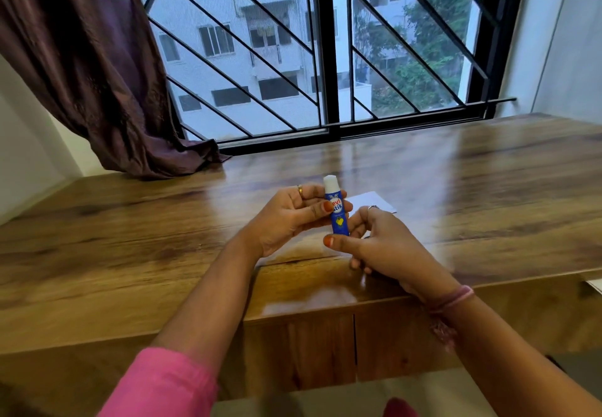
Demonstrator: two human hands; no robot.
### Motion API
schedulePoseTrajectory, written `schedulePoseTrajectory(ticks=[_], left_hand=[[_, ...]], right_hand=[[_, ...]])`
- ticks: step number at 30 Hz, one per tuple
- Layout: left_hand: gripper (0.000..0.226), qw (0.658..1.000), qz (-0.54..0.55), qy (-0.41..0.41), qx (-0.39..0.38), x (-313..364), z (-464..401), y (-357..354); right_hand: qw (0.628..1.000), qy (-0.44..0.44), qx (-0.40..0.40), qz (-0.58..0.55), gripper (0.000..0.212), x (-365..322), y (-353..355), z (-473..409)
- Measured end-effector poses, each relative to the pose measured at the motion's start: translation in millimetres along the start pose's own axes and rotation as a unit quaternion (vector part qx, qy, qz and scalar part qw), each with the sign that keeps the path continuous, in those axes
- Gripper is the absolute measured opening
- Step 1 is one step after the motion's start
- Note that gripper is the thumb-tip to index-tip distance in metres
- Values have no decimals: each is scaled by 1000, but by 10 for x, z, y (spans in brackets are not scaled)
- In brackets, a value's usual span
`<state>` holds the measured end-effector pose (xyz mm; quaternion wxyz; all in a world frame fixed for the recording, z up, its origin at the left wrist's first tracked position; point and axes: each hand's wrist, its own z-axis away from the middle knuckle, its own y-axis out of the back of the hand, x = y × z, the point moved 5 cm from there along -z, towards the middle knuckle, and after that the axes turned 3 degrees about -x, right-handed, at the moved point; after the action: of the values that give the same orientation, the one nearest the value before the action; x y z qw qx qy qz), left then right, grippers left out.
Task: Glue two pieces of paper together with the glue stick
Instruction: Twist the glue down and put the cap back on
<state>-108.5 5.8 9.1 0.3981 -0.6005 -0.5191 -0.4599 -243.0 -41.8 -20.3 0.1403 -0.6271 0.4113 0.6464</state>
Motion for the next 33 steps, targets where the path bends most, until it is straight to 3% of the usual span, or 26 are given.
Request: schedulePoseTrajectory(ticks=[4,10,17,25,33], left_hand=[[28,1000,18,3,-12,0,0,-2],[31,1000,-12,9,-15,15,6,5],[30,999,-44,11,-23,4,9,-37],[31,998,-54,17,-19,9,22,-17],[30,996,-84,23,-20,-2,27,-37]], right_hand=[[999,24,-34,-33,36,-35,-3,26],[994,20,-67,-87,18,-20,14,23],[1000,1,9,24,42,29,29,-9],[995,13,-60,-76,16,-25,15,35],[999,10,9,35,46,54,48,-13]])
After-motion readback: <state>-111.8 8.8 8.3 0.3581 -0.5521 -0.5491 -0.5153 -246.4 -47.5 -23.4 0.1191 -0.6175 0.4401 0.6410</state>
